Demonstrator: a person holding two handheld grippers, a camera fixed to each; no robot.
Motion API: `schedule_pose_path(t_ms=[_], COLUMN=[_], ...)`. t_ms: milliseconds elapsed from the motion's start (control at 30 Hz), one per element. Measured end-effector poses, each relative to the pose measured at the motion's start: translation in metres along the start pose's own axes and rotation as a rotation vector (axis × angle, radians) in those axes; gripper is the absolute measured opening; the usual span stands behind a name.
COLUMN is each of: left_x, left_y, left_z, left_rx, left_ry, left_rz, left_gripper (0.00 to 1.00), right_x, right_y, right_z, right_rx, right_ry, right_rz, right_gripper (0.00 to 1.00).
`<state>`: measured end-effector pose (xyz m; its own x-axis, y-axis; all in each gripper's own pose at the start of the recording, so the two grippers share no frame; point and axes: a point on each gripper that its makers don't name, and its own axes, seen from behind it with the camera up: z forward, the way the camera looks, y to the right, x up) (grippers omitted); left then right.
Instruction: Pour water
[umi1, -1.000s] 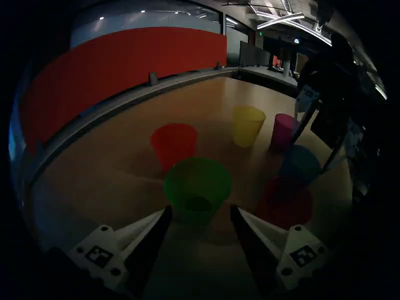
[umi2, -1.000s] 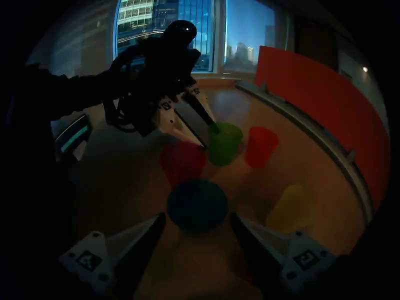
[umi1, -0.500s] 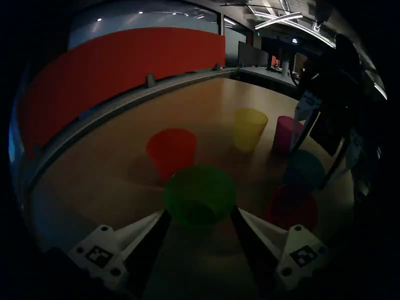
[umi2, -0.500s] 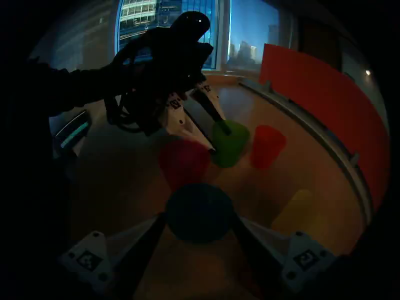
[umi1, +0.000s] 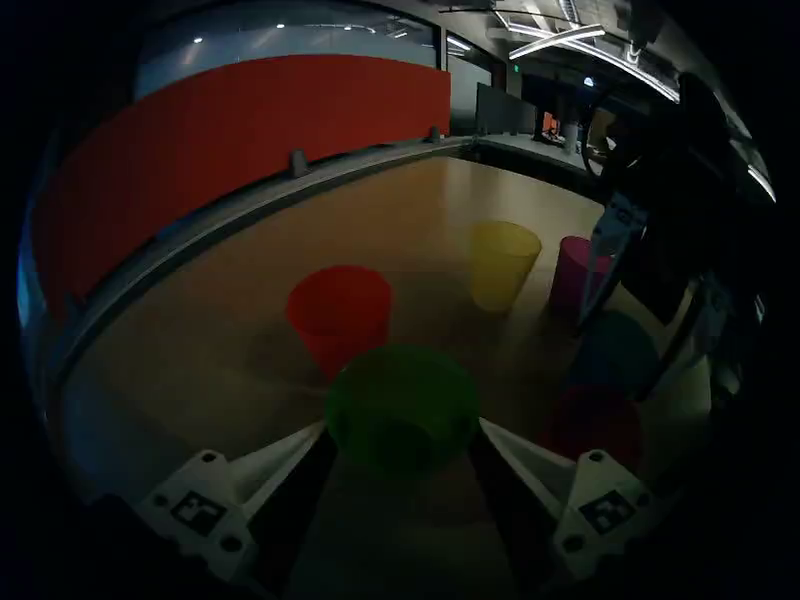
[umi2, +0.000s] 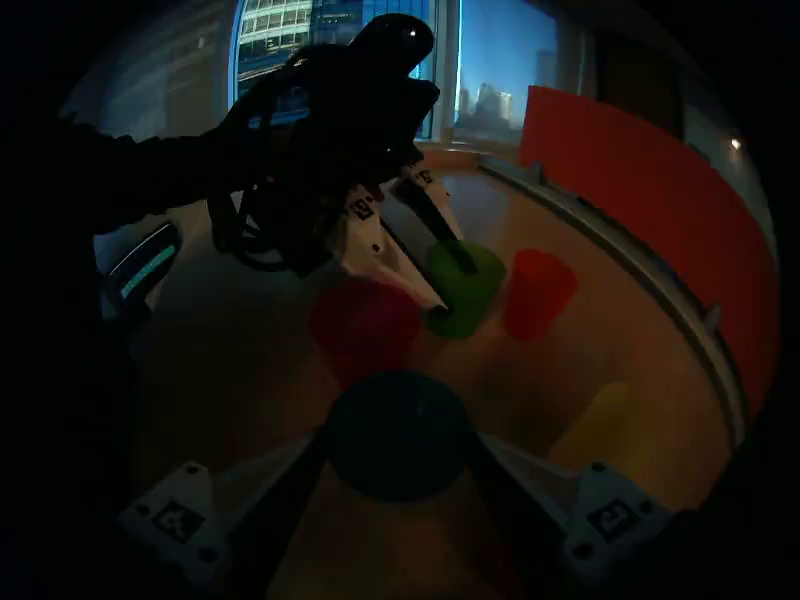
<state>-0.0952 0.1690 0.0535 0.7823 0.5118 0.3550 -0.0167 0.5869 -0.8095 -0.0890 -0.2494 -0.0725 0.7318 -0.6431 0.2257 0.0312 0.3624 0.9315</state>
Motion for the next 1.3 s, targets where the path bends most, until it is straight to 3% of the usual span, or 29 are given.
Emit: schedule_pose_path(t_ms=[300,800,1300], left_x=[-0.002,0.000,0.017], left_y=[-0.003,0.001,0.002], left_z=[0.004,0.000,-0.023], left_rx=[0.025,0.008,0.030], left_ry=[-0.008,0.000,0.051], left_rz=[0.028,0.025,0.032], left_gripper=[0.83,0.83,0.82], right_x=[-0.003,-0.003,0.010], right_y=[0.003,0.003,0.001], right_z=[0.004,0.006,-0.010], right_rx=[-0.009,-0.010,-0.038], right_ry=[-0.006,0.018,0.066], right_rz=[-0.004,0.004,0.012], right_gripper=[0.96,0.94,0.92])
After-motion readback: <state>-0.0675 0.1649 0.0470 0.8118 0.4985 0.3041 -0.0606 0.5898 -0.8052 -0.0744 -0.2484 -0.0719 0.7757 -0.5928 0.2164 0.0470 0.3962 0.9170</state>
